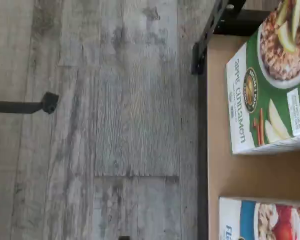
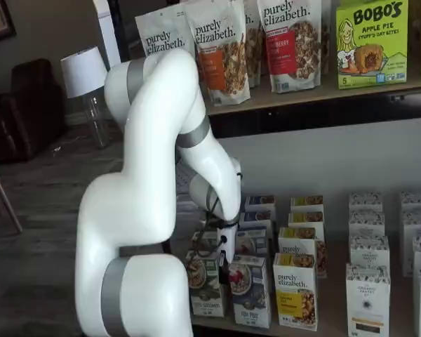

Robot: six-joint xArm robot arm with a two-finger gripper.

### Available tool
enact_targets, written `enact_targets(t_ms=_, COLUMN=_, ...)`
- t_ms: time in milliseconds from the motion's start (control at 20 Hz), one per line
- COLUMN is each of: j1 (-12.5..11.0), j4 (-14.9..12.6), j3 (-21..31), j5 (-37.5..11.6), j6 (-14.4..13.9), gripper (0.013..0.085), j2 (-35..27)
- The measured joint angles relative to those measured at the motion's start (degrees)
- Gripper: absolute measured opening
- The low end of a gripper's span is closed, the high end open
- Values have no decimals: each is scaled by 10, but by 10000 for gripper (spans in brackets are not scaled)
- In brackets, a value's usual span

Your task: Pick up the blue and white box that is on the bottom shelf, the second box from the left

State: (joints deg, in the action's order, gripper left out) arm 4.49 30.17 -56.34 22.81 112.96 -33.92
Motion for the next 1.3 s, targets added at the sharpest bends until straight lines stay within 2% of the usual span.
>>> enact_targets(t_ms=50, j1=-1, j4=-6, j3=-2, j5=6, j6=-5, gripper=850, j2=-1)
enact_targets(t_ms=100, j1=-5, j4=-33, j3=-14, j5=30, j6=-27, gripper=850, j2=-5)
enact_targets(t_ms=150, j1=-6, j4=-40, j3=-18, j5=37, j6=-34, gripper=850, j2=-8)
enact_targets(t_ms=300, j1=-4, j4=-41, j3=-27, j5=40, j6=-37, gripper=850, j2=-15)
enact_targets(t_ms=400, j1=-1, j4=-25, j3=-26, j5=29, j6=-23, gripper=850, j2=-18)
enact_targets(t_ms=600, j1=6, j4=27, j3=-27, j5=-4, j6=19, gripper=850, j2=-28)
enact_targets(t_ms=900, j1=8, j4=79, j3=-40, j5=-26, j6=67, gripper=850, j2=-47)
enact_targets(t_ms=1150, j1=-1, j4=97, j3=-63, j5=-15, j6=90, gripper=850, j2=-63)
enact_targets(t_ms=1300, j1=-9, j4=98, j3=-78, j5=2, j6=94, gripper=850, j2=-68)
